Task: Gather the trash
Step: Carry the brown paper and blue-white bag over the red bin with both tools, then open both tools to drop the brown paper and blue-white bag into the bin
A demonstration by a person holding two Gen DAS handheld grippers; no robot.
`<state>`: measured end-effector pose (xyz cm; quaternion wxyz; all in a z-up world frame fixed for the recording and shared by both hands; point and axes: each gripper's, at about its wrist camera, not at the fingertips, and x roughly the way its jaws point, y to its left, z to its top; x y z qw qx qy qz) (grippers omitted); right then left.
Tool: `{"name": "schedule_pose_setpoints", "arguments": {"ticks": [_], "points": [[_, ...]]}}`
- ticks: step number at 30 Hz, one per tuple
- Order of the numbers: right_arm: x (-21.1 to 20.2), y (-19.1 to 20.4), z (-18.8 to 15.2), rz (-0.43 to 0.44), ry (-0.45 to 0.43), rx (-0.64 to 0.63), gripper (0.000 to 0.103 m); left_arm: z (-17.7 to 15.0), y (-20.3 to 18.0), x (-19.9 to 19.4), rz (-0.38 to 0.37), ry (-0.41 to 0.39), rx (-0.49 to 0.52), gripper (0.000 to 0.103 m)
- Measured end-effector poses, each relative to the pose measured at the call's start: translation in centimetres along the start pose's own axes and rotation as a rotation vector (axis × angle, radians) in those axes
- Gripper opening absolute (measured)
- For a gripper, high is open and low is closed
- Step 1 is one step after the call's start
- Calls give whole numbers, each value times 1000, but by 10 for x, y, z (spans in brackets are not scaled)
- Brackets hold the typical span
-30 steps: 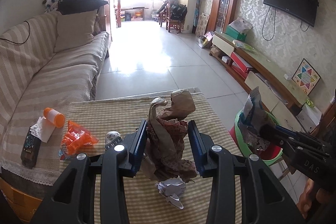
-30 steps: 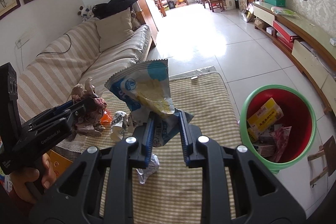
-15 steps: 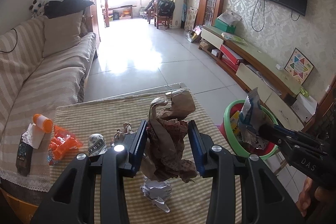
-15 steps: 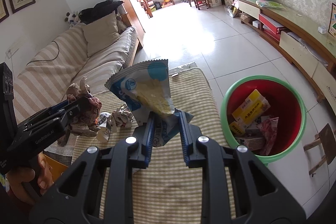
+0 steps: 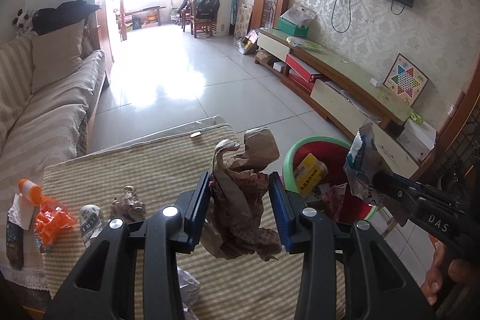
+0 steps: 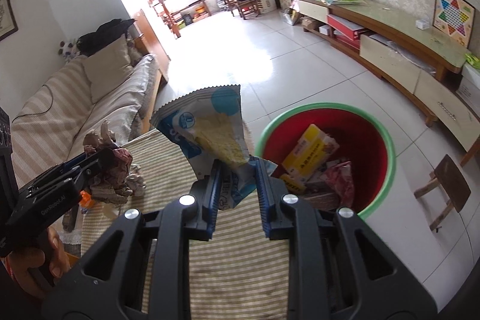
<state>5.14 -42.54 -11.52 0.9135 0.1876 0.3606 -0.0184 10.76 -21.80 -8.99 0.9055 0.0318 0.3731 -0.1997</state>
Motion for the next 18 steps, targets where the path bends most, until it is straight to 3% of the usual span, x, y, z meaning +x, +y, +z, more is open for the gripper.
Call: {"name": "schedule_pose_setpoints", "arguments": {"ticks": [18], "points": [[5, -110, -11, -85, -33, 245, 23, 15, -99, 90, -197, 101, 94, 37]]}}
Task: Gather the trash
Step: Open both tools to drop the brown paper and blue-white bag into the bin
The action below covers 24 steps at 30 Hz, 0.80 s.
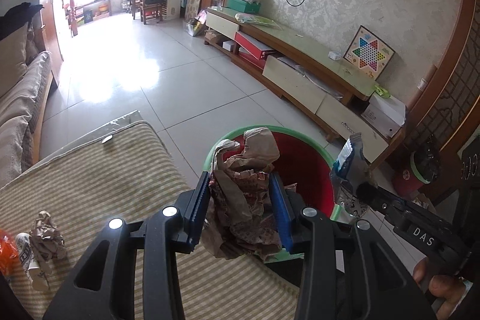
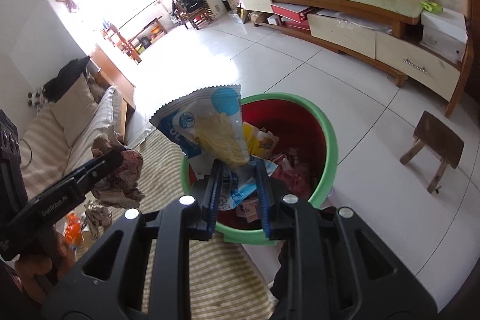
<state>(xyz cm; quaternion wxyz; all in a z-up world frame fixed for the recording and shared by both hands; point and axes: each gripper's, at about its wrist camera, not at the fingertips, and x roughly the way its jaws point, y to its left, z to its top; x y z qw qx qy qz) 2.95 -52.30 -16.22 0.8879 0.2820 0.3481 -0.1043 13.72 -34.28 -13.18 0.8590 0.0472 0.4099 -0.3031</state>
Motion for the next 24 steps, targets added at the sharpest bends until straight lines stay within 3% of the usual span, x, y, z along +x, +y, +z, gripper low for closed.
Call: {"name": "schedule_pose_setpoints", "arguments": {"ticks": [12, 13, 14, 15, 20, 21, 24], "points": [[15, -26, 13, -39, -12, 33, 23, 20, -27, 33, -31, 14, 64, 41], [16, -26, 13, -41, -10, 37, 23, 21, -28, 35, -33, 22, 67, 47], [17, -25, 11, -42, -8, 39, 23, 21, -29, 38, -31, 32, 70, 64], [19, -24, 12, -42, -3, 39, 23, 22, -29, 38, -32, 34, 70, 72], [35, -15, 20, -41, 11, 3, 24, 17, -18, 24, -35, 24, 47, 78], [40, -11, 22, -41, 18, -12, 27, 14, -13, 20, -34, 24, 41, 78], [47, -2, 24, -74, 9, -29, 63, 3, 3, 4, -13, 18, 19, 79]]}}
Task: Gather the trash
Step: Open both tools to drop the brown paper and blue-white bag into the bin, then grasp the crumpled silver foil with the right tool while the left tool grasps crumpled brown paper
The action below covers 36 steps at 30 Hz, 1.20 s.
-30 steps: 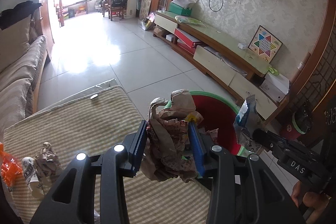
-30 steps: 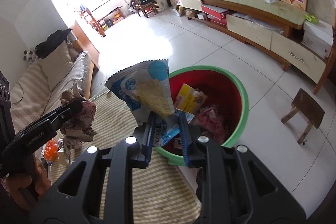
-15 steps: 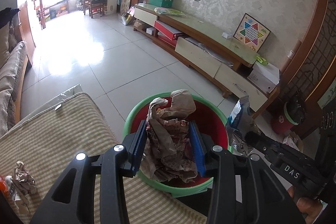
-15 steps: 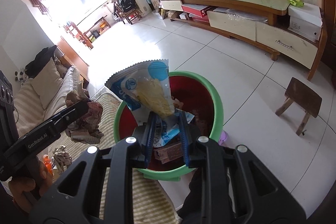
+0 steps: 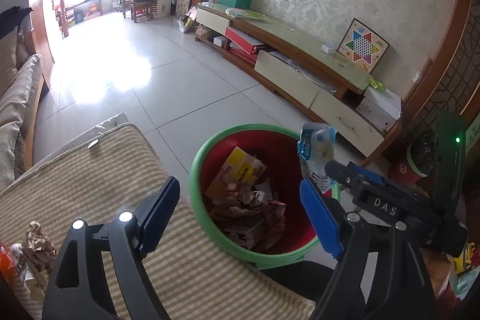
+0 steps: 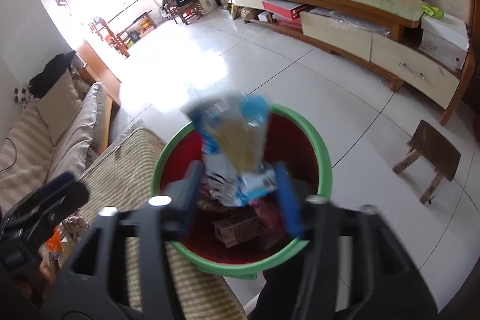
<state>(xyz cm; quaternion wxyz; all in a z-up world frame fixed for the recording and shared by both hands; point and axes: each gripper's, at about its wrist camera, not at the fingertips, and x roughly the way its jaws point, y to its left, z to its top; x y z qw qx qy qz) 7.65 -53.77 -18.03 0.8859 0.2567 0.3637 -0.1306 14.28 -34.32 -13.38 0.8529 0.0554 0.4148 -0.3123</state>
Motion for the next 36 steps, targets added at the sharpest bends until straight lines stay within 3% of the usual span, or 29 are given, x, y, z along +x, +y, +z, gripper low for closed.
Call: {"name": "schedule_pose_setpoints", "arguments": {"ticks": [5, 8, 14, 19, 23, 26, 29, 30, 31, 36], "points": [[-4, 21, -9, 2, 9, -41, 68, -29, 49, -34, 83, -10, -98, 79], [-7, 35, -20, 33, 34, -42, 72, -56, 89, -57, 111, -5, -208, 86], [5, 95, -73, 101, 176, -165, 73, -110, 165, -95, 283, 4, -380, 87], [18, 166, -125, 209, 316, -320, 73, -140, 214, -129, 385, -3, -500, 87], [27, 223, -162, 303, 392, -435, 73, -157, 238, -143, 466, 2, -535, 87], [40, 256, -183, 346, 449, -489, 81, -168, 249, -152, 478, -6, -559, 85], [55, 274, -201, 355, 503, -521, 80, -171, 252, -154, 477, -9, -543, 85], [59, 278, -208, 336, 507, -542, 71, -169, 252, -153, 473, -10, -531, 85], [64, 279, -212, 312, 517, -560, 54, -165, 250, -151, 464, -12, -516, 85], [49, 274, -207, 340, 489, -530, 50, -142, 244, -139, 407, -30, -414, 85]]}}
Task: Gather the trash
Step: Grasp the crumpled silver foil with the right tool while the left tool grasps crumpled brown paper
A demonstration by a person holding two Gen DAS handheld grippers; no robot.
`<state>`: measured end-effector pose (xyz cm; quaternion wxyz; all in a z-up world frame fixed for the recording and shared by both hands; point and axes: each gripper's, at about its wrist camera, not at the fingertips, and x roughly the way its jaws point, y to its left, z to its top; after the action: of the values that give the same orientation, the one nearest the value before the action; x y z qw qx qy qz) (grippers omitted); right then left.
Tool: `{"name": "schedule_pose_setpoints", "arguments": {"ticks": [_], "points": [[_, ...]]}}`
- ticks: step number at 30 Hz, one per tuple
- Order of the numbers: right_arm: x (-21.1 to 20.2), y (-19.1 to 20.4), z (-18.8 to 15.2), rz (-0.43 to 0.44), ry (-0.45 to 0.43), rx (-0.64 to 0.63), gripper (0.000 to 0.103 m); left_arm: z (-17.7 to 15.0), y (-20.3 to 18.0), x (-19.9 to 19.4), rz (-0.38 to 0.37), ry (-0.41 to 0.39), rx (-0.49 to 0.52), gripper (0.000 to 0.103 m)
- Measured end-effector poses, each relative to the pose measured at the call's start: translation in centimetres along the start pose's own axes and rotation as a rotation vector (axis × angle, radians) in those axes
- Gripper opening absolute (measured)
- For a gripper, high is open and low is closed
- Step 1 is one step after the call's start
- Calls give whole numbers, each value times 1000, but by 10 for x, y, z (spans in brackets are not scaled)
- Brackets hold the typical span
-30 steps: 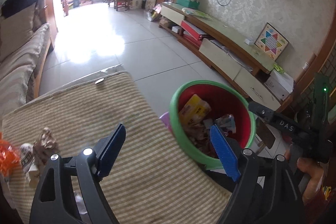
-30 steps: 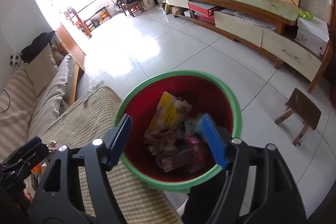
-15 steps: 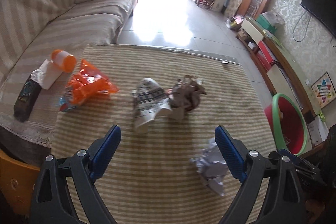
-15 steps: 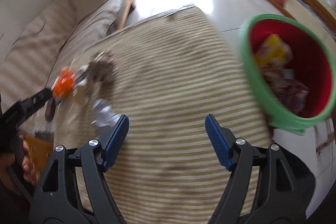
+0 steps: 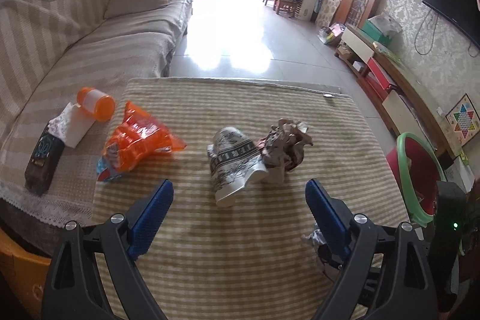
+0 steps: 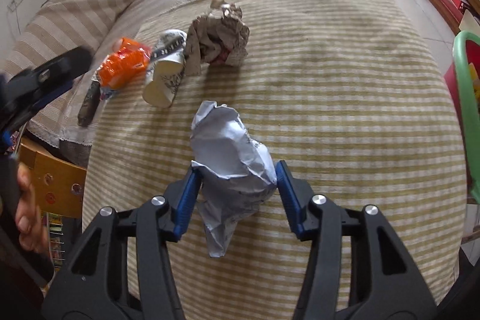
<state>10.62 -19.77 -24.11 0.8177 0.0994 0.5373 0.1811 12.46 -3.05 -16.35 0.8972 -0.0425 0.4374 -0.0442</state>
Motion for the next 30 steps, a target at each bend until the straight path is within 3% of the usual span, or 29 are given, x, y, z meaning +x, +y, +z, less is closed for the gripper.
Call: {"name": "schedule_pose_setpoints", "arguments": {"ticks": [5, 10, 14, 19, 20, 21, 24, 27, 30], "points": [[-31, -14, -7, 12, -67, 56, 50, 28, -28, 37, -52, 26, 76, 85], [-44, -36, -11, 20, -68, 97, 50, 51, -52, 75, -47, 66, 147, 79], [-50, -48, -14, 3, -72, 108, 50, 50, -70, 98, -37, 115, 250, 79], [-49, -56, -19, 2, -60, 128, 51, 43, -62, 126, 3, 195, 240, 79], [-49, -57, -20, 2, -60, 133, 50, 41, -61, 130, 13, 211, 235, 76], [-49, -57, -20, 4, -61, 137, 51, 39, -59, 133, 10, 224, 228, 61], [-51, -59, -19, 2, -66, 149, 51, 36, -56, 133, -1, 232, 204, 42], [-53, -60, -17, 0, -73, 153, 50, 37, -50, 125, -25, 218, 163, 33], [-56, -58, -15, -14, -87, 141, 51, 38, -47, 109, -42, 184, 129, 32]]}}
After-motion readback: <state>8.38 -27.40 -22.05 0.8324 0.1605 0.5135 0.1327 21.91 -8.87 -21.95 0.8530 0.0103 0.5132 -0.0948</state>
